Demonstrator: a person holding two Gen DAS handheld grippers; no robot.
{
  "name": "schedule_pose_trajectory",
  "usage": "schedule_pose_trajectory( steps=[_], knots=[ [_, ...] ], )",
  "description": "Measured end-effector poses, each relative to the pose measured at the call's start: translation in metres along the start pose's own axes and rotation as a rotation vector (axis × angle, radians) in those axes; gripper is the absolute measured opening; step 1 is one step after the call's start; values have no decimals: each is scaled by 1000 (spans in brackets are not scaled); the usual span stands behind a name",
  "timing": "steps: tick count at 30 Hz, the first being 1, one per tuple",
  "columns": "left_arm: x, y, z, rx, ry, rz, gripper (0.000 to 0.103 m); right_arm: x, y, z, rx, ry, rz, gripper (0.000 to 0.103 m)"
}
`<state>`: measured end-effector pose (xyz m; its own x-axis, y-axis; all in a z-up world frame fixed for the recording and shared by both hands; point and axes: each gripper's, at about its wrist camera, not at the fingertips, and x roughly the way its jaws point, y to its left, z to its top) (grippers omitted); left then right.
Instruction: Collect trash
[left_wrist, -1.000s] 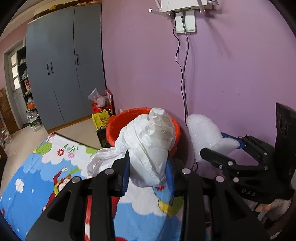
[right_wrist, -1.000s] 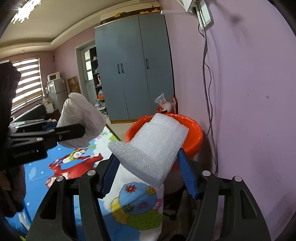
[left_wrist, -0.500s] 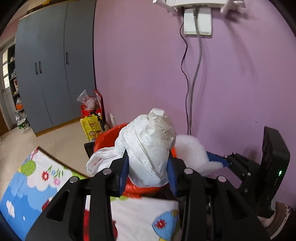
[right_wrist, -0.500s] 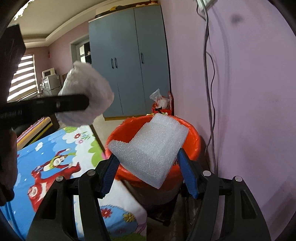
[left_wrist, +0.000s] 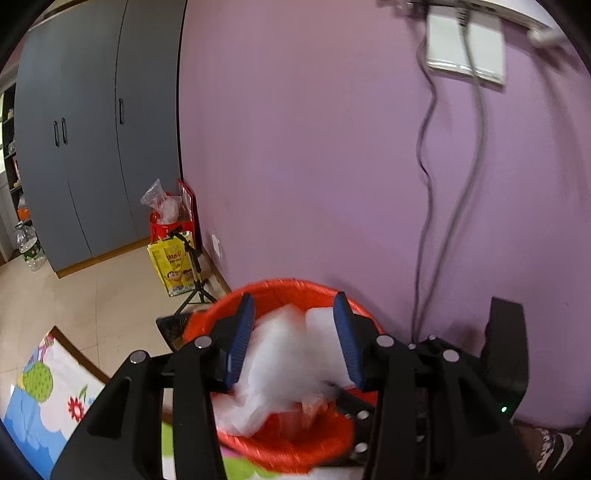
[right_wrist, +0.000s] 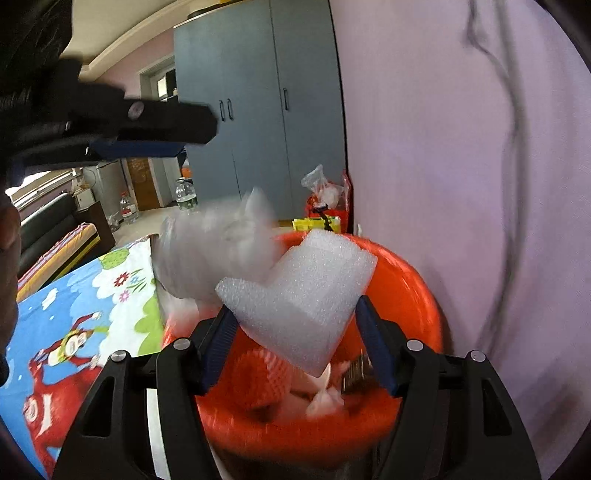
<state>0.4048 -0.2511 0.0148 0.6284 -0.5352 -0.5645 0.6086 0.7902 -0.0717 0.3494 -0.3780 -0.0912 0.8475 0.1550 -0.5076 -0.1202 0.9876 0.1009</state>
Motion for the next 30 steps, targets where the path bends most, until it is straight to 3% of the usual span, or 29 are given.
schedule_pose_trajectory(
  steps=[3,6,11,16,21,24,30],
  knots=[
    [10,12,11,-10,-24,25,52,15,-2,8,-33,-26,-19,77],
    [14,19,8,-28,-24,34,56,12,-8,6,-17,-41,-26,77],
    [13,25,-11,-69,5,86,81,-15,-18,-12,36,-38,-39,77],
    [-10,14,-25,-40,7,150,98,-61,-8,-27,52,-28,-70,77],
    [-56,-2,-28,-27,-22,235,98,-100,2,-17,39,-20,-129,79],
    [-92,-12,-31,-13,-59,331,98,-127,10,-2,63,-46,-135,88],
    [-160,-31,-51,-37,-100,374,98,-186,30,15,68,-61,-112,93]
  ],
)
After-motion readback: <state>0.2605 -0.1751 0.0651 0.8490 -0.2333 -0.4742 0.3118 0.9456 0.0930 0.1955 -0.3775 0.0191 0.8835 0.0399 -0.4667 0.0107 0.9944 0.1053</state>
